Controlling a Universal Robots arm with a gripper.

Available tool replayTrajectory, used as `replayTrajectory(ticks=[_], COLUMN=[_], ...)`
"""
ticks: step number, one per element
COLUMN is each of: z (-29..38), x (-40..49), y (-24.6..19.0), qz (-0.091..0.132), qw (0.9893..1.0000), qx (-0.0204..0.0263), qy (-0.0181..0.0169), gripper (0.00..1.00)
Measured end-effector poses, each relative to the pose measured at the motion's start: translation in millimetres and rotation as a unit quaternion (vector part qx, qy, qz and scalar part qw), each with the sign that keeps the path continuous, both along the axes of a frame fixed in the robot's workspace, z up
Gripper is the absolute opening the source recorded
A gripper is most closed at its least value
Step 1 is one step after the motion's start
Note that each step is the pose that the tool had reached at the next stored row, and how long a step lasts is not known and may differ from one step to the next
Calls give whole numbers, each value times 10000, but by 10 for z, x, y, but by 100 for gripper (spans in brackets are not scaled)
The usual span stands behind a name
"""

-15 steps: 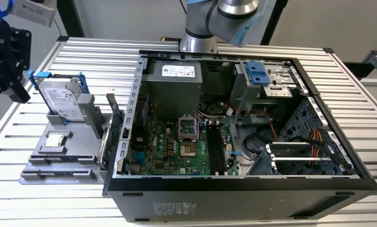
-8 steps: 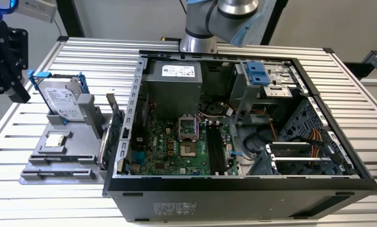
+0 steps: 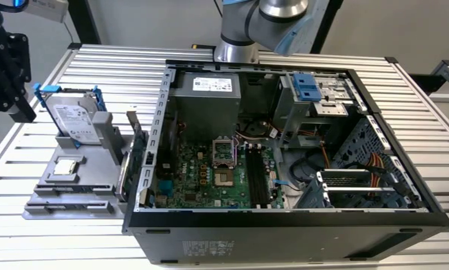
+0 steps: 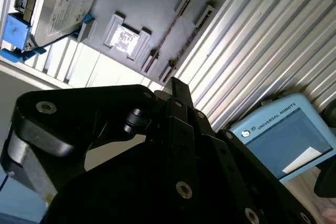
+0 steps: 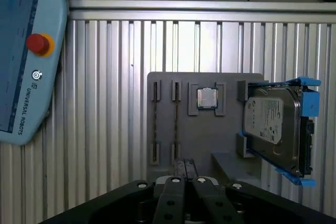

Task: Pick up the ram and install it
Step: 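Pick up the ram and move it above insertion slot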

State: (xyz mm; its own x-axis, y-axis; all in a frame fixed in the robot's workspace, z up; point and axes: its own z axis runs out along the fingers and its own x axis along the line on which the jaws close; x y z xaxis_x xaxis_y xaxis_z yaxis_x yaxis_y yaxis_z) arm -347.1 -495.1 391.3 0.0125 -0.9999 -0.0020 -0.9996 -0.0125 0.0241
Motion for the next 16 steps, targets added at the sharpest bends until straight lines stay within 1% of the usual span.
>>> replayTrajectory(ticks=[2, 16], z=[0, 0], x=[0, 0], y=[0, 0], qz=[66, 77], qw=[10000, 10000], qx=[0, 0], qy=[0, 0], gripper=[0, 0])
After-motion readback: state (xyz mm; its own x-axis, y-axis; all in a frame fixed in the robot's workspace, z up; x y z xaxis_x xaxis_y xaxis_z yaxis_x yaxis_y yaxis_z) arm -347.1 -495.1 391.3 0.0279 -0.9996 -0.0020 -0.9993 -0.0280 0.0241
